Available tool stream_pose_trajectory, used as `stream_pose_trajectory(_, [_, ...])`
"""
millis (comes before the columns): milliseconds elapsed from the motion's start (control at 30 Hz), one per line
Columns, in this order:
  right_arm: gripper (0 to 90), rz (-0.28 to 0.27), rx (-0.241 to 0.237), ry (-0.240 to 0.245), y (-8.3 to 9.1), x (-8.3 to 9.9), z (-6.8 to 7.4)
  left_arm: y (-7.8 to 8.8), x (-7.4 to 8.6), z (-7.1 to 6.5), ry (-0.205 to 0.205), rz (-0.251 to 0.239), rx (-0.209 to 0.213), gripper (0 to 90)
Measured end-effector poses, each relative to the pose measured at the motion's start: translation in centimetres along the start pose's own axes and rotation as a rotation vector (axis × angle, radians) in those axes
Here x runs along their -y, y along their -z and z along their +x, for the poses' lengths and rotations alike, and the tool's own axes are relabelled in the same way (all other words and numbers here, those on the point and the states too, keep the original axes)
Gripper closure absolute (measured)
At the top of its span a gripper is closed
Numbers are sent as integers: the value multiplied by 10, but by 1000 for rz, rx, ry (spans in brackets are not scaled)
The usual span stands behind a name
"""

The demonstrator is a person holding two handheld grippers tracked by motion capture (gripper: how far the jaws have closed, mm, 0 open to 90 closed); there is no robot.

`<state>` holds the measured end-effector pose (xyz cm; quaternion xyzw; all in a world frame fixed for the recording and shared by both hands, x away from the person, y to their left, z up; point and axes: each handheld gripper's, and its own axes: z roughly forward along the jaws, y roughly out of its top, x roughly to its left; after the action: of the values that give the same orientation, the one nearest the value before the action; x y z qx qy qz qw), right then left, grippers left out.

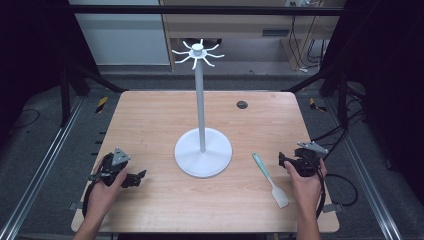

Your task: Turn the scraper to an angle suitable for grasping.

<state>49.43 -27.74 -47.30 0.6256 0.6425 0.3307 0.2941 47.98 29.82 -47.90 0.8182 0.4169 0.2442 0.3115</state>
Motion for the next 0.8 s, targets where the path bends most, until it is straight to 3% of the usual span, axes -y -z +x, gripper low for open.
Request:
stream_pose_trajectory(167, [158,1,8,30,-1,-5,8,0,0,0,-4,2,-1,37])
stream_pose_trajectory(367, [318,50,15,79,-4,-12,23,0,0,0,-6,5,-1,37])
stream_pose_trajectory(600, [423,116,-54,136,-10,-22,36,0,1,0,-7,7,-3,38])
stream_pose_trajectory(800, [516,129,-74,124,-17,-24,41,0,1,-1,-9,13,-4,38])
